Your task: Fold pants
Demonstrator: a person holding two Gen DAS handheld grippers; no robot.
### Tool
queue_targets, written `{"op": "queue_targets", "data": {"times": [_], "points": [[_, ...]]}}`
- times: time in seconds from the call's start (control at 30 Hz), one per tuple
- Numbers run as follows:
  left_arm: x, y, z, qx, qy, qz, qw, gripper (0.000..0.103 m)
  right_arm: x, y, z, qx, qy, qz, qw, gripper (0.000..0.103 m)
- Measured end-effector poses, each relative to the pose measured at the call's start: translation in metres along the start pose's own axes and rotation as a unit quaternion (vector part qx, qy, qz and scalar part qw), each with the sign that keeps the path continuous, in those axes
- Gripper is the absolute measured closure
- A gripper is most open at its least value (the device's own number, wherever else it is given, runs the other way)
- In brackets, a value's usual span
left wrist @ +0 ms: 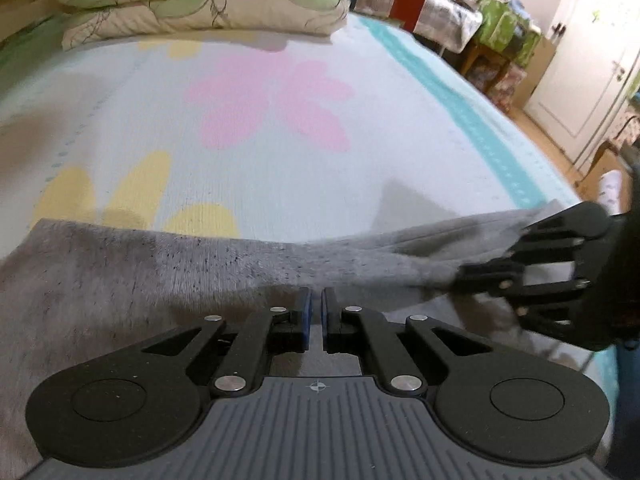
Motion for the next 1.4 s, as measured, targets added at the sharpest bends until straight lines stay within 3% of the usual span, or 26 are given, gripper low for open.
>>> {"op": "queue_targets", "data": {"times": [0.1, 0.2, 0.37, 0.53, 0.6, 0.73, 0.8, 0.87, 1.03, 1.2, 1.33, 1.4], "points": [[0.004, 0.011, -0.019, 0.019, 0.012, 0.011, 0.9997, 0.098, 0.004, -0.006, -0.008, -0.019, -0.003, -0.009, 1.000, 0.098], [0.013, 0.023, -0.021, -0.004, 0.001, 0.055, 0.9985, 0.098, 0.006, -0.015, -0.015, -0.039, -0.011, -0.030, 0.999, 0.096], [0.020, 0.028, -0.024, -0.004, -0.010, 0.085, 0.9963, 0.098, 0.006, -0.033, -0.023, -0.084, -0.017, -0.077, 0.993, 0.091], [0.009, 0.020, 0.009, 0.016, -0.036, 0.056, 0.9976, 0.098, 0.001, -0.048, -0.009, -0.141, -0.017, -0.121, 0.983, 0.090], [0.001, 0.020, 0.016, 0.007, -0.036, 0.053, 0.9979, 0.098, -0.003, -0.047, 0.006, -0.152, -0.018, -0.136, 0.979, 0.090], [-0.019, 0.022, 0.002, 0.020, -0.003, 0.055, 0.9983, 0.098, -0.018, -0.036, 0.021, -0.145, -0.009, -0.146, 0.979, 0.089], [-0.028, 0.024, 0.000, 0.017, -0.019, 0.060, 0.9979, 0.098, -0.023, -0.033, 0.012, -0.142, 0.008, -0.152, 0.978, 0.089], [-0.031, 0.023, 0.002, 0.018, -0.025, 0.056, 0.9979, 0.098, -0.028, -0.040, 0.000, -0.155, 0.031, -0.173, 0.972, 0.090], [-0.029, 0.024, 0.007, 0.015, -0.018, 0.066, 0.9975, 0.098, -0.019, -0.061, -0.007, -0.205, 0.029, -0.244, 0.947, 0.085], [-0.033, 0.021, 0.008, 0.021, -0.029, 0.069, 0.9970, 0.098, 0.007, -0.031, 0.001, -0.160, -0.031, -0.214, 0.963, 0.084], [-0.033, 0.022, 0.011, 0.015, -0.022, 0.080, 0.9964, 0.098, 0.021, -0.005, -0.026, -0.105, -0.006, -0.194, 0.975, 0.082], [-0.036, 0.027, 0.013, 0.006, -0.020, 0.089, 0.9958, 0.098, 0.021, 0.011, -0.029, -0.121, -0.005, -0.170, 0.978, 0.081]]}}
Point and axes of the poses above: each gripper's, at about its wrist camera, not at the fingertips, and z roughly against the way its jaws point, y to its left, x to its top, the point moved 3 cm from there along -z, roughly the way its jaws point, and after that the axes turned 12 degrees about z, right-handed, at the moved point
